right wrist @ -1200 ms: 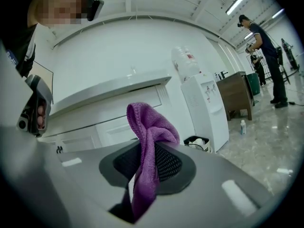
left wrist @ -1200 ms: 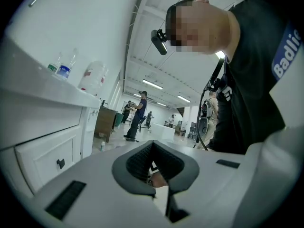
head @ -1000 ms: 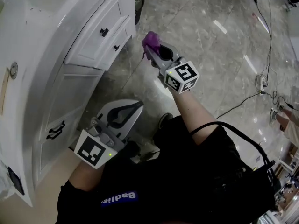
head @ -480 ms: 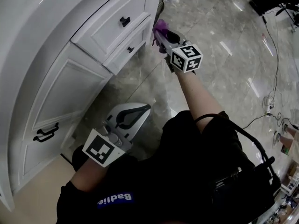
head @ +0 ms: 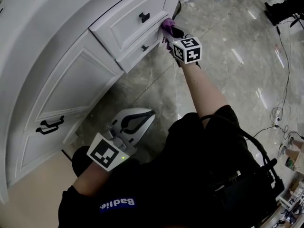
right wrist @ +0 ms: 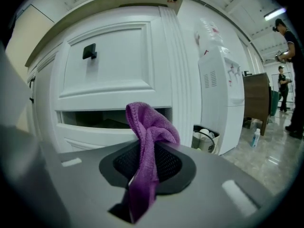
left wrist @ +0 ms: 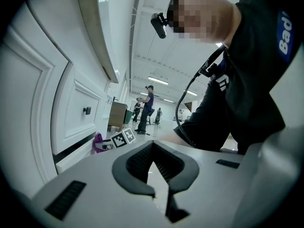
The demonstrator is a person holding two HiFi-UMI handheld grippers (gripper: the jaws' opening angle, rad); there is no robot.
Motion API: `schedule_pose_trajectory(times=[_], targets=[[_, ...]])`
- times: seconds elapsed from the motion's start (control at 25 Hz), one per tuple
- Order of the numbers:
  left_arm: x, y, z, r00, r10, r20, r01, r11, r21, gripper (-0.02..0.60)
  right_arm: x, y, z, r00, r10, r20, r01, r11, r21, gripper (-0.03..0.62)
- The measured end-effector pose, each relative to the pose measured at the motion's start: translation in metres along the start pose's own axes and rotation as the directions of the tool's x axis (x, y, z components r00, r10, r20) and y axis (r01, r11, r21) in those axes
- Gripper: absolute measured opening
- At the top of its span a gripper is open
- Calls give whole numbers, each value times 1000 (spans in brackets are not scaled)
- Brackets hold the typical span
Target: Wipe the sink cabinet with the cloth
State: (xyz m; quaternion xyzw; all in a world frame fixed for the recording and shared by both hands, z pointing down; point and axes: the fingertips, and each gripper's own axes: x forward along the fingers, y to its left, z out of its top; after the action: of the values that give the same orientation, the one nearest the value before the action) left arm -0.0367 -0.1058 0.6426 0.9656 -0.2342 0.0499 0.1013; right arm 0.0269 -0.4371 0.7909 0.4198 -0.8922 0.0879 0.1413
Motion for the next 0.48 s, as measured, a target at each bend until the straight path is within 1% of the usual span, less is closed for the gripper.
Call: schedule_pose_trajectory(times=[0.12,0.28,0.36,0.48], targets=[[0,-4,1,1000,-16,-9,16,1000,13,5,-2,32,0,998,62,-8,-62,997,-36,71],[2,-6,3,999,-34,-2,34,998,53,5,-8,83,0,987,158,-8,-158,985,-70,71],[4,-7,5,999,-37,12,37,998,51,5,-11,111,-1,978,210,-13,-210,974,-89,71],[7,-10,9,998,-51,24,50,997,62,5,-17,157,-4,955,295,-28,-297,949,-111,71]])
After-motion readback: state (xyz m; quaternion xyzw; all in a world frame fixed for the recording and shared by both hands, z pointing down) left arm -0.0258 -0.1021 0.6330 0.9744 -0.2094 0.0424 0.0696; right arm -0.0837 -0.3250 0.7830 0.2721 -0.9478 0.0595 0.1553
